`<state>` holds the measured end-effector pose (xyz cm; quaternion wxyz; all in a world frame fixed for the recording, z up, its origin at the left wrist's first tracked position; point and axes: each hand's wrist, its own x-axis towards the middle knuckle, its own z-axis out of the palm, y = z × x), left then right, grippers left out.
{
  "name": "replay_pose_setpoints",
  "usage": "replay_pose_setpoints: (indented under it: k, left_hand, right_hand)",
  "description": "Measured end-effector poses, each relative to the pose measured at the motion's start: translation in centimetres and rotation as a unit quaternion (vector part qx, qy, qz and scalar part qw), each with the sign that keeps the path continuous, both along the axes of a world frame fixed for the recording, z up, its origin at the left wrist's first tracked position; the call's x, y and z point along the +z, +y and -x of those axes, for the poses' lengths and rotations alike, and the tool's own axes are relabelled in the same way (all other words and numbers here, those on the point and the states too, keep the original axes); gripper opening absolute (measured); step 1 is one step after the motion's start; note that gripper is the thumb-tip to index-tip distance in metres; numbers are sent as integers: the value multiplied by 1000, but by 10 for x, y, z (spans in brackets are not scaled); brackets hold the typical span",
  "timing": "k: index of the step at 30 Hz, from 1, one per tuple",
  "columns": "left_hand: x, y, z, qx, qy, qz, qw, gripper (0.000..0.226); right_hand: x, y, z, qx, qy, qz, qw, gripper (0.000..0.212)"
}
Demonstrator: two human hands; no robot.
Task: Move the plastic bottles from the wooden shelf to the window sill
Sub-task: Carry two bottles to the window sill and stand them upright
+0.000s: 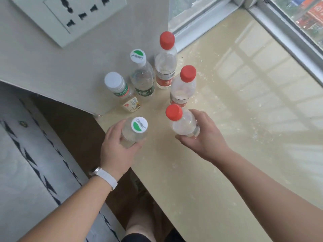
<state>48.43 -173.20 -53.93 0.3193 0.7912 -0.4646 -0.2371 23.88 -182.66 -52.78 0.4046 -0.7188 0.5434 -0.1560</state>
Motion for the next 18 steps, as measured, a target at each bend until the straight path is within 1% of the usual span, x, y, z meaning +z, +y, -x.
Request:
replay_pose_setpoints:
  k: [3,5,7,10,14,18]
  left_hand:
    - [1,5,-7,75,98,15,992,60]
    - [0,5,-15,111,139,26,984,61]
    - [-1,3,-24,136,156,33,978,65]
    - [-4,-3,-33,144,184,56,971,60]
    - [-7,-10,-43,143,186,66,970,52]
    - [-8,-16,-47,149,183,85,968,52]
  right_hand:
    - [-4,4,-24,-2,-28,13,1000,75]
    - [-9,4,-39,-6,-36,18,999,77]
    - [-13,3,-55,-22,-49,20,998,76]
    - [-17,-1,-75,-43,-79,27,996,72]
    - [-21,-9,-96,-78,-104,23,991,70]
    - [-20,-16,-114,-124,-118,26,985,66]
